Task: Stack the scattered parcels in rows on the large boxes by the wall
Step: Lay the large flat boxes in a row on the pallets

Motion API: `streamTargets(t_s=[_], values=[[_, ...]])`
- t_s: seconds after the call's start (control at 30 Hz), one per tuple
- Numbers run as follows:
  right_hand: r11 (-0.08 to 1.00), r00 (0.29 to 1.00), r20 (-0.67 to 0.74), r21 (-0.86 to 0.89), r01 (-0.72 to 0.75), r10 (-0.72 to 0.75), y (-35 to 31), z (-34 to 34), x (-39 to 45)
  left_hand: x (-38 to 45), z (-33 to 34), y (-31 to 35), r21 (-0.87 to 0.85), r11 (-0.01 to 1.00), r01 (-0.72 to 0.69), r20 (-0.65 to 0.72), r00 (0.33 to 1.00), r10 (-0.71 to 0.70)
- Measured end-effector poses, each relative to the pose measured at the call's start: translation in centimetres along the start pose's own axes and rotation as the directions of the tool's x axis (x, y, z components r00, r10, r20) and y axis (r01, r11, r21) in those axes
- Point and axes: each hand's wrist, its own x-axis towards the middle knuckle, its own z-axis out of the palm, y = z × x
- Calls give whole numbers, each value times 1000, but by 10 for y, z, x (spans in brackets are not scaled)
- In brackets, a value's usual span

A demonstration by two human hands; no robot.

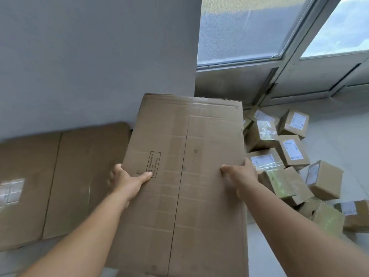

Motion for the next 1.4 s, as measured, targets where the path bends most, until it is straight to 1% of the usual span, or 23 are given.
streamTargets(t_s=[0.1, 0.23, 0.4, 0.63, 0.73, 0.87, 1.0, 1.13, 1.23, 1.4], values=[[1000, 994, 105, -4, -2, 2, -10, 12, 35, 18, 18, -2, -30, 996, 84, -12, 996, -85], [999, 972, 232, -30, -30, 37, -18, 28, 82, 38, 43, -1, -53, 987, 154, -31, 987, -156], [998, 952, 302, -57, -38, 53, -19, 60, 125, 65, 66, -11, -33, 979, 200, -75, 977, -202], [993, 942, 329, -116, -27, 64, -7, 126, 178, 121, 92, -37, -55, 964, 259, -89, 961, -263], [989, 941, 330, -144, -25, 72, 2, 155, 202, 145, 104, -48, -24, 963, 268, -105, 957, -269], [984, 940, 320, -168, -66, 117, 19, 186, 229, 164, 118, -59, 64, 952, 299, -139, 947, -289], [981, 960, 267, -190, -28, 79, 33, 214, 240, 181, 124, -76, 96, 940, 328, -132, 940, -315], [969, 981, 194, -247, 21, 28, 47, 229, 239, 187, 130, -97, 67, 934, 350, -116, 933, -341], [969, 979, 203, -244, 35, 15, 54, 230, 239, 188, 131, -106, 40, 931, 362, -114, 927, -356], [956, 977, 207, -293, 22, 41, 57, 232, 238, 189, 132, -107, 69, 928, 366, -114, 927, -358]])
